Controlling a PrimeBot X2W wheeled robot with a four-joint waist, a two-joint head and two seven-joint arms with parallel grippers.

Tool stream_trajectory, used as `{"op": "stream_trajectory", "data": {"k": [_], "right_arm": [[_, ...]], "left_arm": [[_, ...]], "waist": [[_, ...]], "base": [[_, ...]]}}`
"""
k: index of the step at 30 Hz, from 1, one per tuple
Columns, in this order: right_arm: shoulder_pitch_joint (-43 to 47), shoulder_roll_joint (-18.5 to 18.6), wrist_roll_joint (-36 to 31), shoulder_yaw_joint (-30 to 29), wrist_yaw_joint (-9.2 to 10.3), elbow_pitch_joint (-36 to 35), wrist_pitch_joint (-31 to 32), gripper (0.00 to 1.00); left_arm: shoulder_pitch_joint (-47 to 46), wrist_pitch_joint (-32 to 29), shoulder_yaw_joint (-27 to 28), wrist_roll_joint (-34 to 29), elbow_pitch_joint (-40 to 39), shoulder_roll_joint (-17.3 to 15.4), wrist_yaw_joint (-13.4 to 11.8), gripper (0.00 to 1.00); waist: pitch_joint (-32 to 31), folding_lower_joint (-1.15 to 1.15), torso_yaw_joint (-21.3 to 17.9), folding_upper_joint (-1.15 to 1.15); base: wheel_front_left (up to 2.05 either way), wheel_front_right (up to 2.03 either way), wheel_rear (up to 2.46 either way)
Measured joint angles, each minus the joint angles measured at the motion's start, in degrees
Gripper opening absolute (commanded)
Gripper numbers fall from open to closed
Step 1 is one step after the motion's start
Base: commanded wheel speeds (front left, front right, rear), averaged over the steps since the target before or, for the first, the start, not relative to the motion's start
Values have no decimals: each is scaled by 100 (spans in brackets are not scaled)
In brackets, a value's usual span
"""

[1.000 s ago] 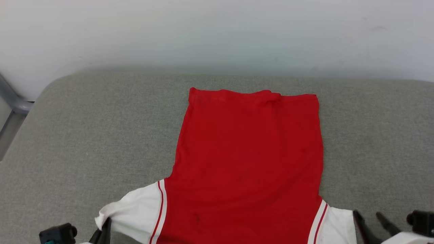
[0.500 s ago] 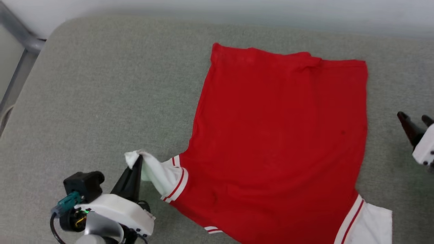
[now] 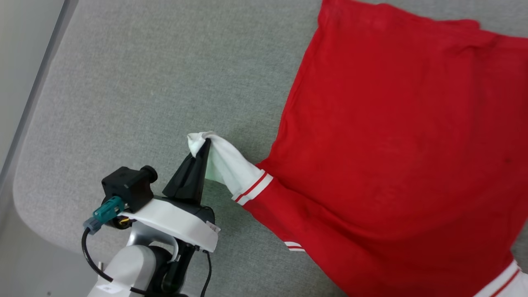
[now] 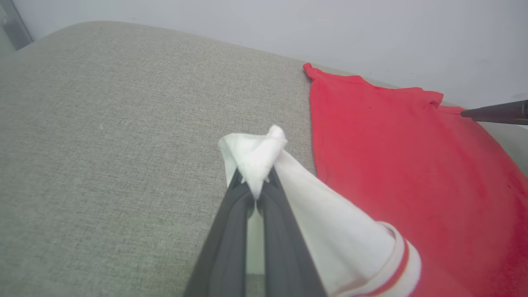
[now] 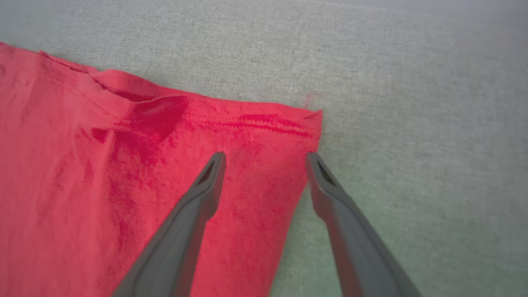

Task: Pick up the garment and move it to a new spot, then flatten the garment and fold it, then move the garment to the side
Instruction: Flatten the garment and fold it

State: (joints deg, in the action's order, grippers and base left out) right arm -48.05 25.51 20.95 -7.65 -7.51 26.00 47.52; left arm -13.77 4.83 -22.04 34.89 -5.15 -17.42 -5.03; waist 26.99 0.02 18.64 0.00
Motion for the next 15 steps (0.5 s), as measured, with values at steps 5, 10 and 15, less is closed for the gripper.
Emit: {"op": "stream_trajectory", "data": {"k": [5,10,15], "right_arm": [[-257,108,-170,82,-1,318,56,100],[-284,172,-189,100,-3,595,436,39],[-267,252,-174,116,-4,746,602,0]], "left_arm": [[-90,55,-77,1,-7,86,59,0],[-130,119,-96,53,103,142,103,0],[-152,140,-97,78,210,142,113,0]], "waist": [[299,0,205,0],[440,-3,293,0],[379,-3,282,0]], "base": [[0,0,0],[0,0,0],[0,0,0]]}}
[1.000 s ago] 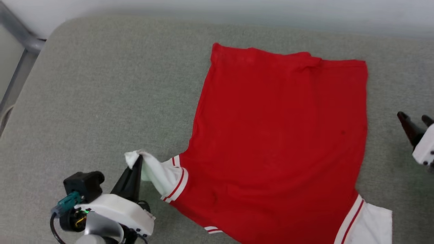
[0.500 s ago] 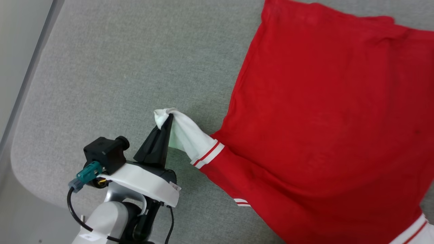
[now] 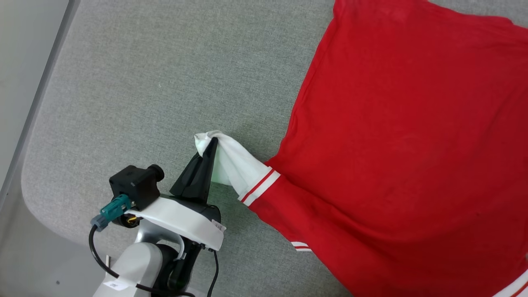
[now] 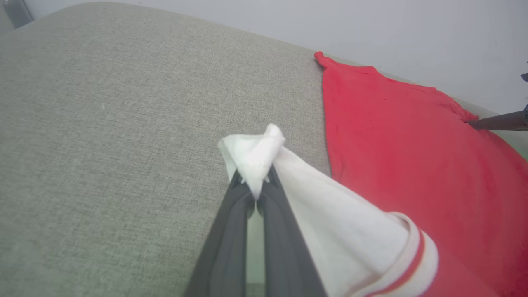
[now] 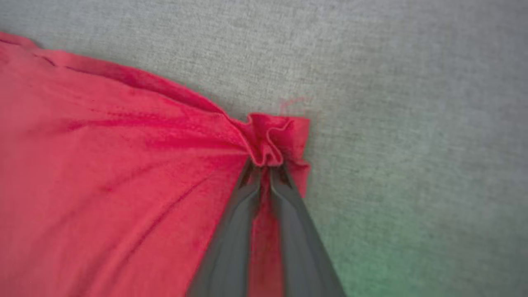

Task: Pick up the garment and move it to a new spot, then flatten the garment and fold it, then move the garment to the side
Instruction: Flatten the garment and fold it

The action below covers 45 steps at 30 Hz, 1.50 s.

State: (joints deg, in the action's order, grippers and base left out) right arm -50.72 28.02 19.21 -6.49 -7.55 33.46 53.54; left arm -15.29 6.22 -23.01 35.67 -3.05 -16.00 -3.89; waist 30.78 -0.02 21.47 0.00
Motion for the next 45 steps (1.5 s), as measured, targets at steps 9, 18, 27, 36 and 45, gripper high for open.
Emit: {"op": "stream_trajectory", "data": {"k": [9,18,27,36,45], "right_arm": [[349,164,279,180,0,-105,-186,0],[1924,364,679,7,1,-1215,-598,0],[4333,-376,627,-848,2,-2679,-956,0],[6289,-2014,430,-1383,3,-3348,-1268,0],[6848,-2499,906,-1356,3,-2786,-1949,100]], "left_arm": [[142,-65,45,91,318,-116,-41,0],[616,-161,272,199,537,-372,-289,0],[1185,-261,548,438,613,-624,-488,0],[1634,-491,689,532,337,-847,-737,0],[1726,-616,660,553,248,-911,-792,0]], "waist": [[-502,2,-133,0],[-1255,2,-588,0],[-1919,1,-1355,0],[-2390,1,-2078,0],[-2565,1,-2331,-1]], "base": [[0,0,0],[0,0,0],[0,0,0],[0,0,0],[0,0,0]]}}
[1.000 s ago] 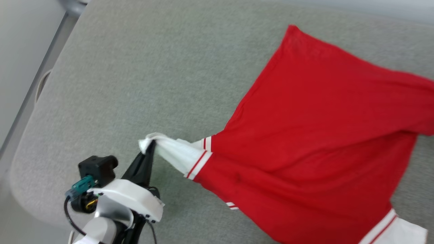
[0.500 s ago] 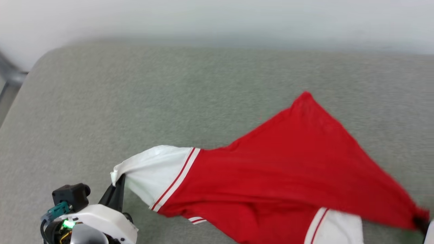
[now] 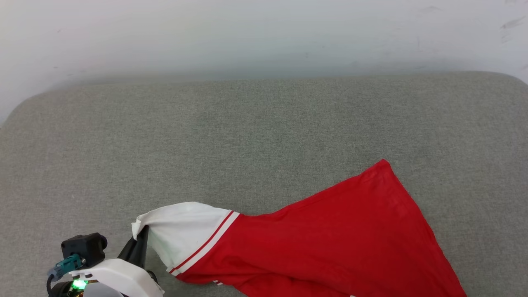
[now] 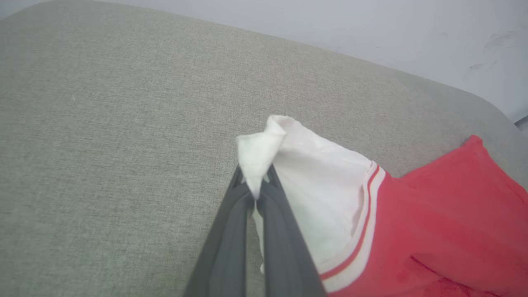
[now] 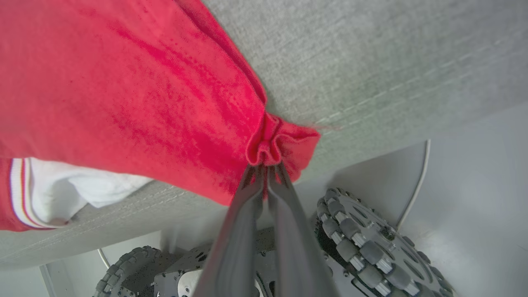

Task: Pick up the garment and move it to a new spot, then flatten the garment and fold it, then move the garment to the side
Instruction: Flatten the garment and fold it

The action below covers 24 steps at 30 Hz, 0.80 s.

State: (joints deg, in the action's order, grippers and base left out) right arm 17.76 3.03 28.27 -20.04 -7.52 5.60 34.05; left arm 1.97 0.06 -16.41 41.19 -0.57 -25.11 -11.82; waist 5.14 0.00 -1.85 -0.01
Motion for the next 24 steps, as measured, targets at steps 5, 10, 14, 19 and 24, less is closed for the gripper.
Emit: {"op": "stream_trajectory", "data": {"k": [5,10,14,19,24], "right_arm": [[-427,-7,-201,125,1,-160,-989,100],[-1080,75,-280,185,1,-235,-2124,100],[-1604,383,-315,495,1,42,-2427,100],[-2487,945,-480,1012,1,456,-2246,100],[-3172,1358,-422,1484,0,715,-1436,100]], "left_arm": [[-7,-21,-71,-8,-55,14,14,0],[-141,-32,-167,-67,-141,54,14,0],[-242,-12,-237,-121,-153,88,18,0],[-493,-8,-356,-208,-189,172,57,0],[-786,-5,-482,-274,-169,243,145,0]], "waist": [[11,0,1,0],[74,0,97,0],[180,0,191,0],[381,1,347,0],[576,1,535,0]], "base": [[0,0,0],[0,0,0],[0,0,0],[0,0,0],[0,0,0]]}}
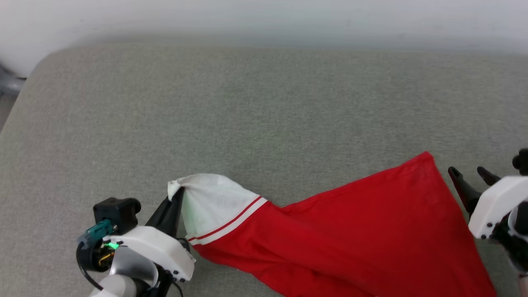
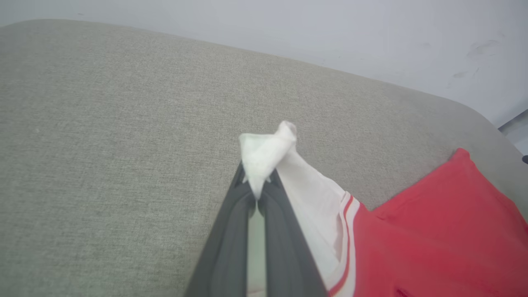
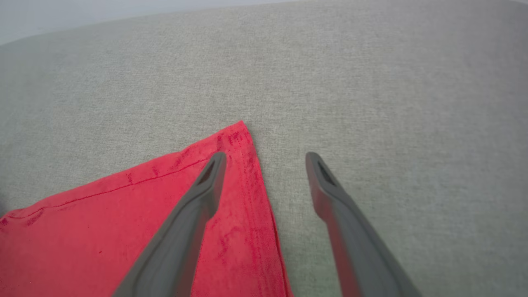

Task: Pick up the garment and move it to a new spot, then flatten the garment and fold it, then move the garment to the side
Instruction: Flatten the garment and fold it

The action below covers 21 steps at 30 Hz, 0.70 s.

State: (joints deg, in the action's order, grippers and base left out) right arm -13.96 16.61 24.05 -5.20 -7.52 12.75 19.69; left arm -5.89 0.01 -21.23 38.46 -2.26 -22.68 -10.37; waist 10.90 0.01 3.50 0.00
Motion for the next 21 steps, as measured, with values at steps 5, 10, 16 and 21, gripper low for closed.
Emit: {"op": "stream_trajectory", "data": {"k": [5,10,16,21], "right_arm": [[-759,526,294,376,1,308,1604,100],[-1263,776,409,723,1,442,2593,100],[-1500,923,537,1158,3,709,2880,100],[-1522,1055,829,1400,13,892,3041,50]], "left_arm": [[-335,27,-141,-69,54,121,120,0],[-629,91,-260,-116,114,216,232,0],[-859,176,-308,-151,245,313,299,0],[-864,246,-331,-141,367,361,323,0]], "waist": [[272,1,251,0],[548,0,471,0],[884,0,625,0],[971,0,648,0]], "base": [[0,0,0],[0,0,0],[0,0,0],[0,0,0]]}}
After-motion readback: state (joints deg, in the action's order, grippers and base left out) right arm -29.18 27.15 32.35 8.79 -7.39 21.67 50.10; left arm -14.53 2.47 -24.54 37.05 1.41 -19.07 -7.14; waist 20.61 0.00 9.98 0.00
